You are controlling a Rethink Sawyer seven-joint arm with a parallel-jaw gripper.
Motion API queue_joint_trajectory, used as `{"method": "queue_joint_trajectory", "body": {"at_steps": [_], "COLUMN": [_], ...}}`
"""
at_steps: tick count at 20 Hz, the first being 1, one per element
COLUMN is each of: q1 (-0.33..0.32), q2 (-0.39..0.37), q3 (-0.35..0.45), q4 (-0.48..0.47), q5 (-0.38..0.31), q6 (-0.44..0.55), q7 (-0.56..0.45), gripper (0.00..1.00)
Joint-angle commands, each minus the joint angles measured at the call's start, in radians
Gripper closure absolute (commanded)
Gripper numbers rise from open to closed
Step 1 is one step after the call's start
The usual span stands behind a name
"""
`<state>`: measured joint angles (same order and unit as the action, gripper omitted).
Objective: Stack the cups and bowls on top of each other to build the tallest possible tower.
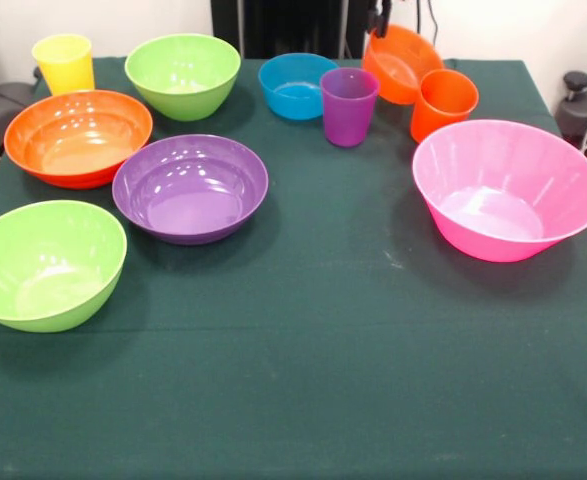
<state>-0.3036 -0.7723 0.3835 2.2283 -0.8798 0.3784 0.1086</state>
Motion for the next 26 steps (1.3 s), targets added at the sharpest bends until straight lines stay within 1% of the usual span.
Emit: {"method": "queue_joint_trajectory", "body": {"at_steps": [1,7,8,14,20,26], "q1": [0.013,0.046,0.06,0.079,0.066,0.016], "q2": [0.024,0.034,0.036,0.028,-0.003,-0.091], "q3": [0.076,0.064,0.055,0.045,0.058,0.115], "q4": [0.0,-0.003,0.0,0.01,0.028,0.056], "q5": [-0.006,-0.01,-0.016,-0.012,0.011,0.073], "q6": [0.025,0.013,0.003,-0.004,0.01,0.057], "q7": [0.125,0.152,0.166,0.179,0.163,0.106], "gripper": [1.0,1.0,1.0,1.0,1.0,1.0]}}
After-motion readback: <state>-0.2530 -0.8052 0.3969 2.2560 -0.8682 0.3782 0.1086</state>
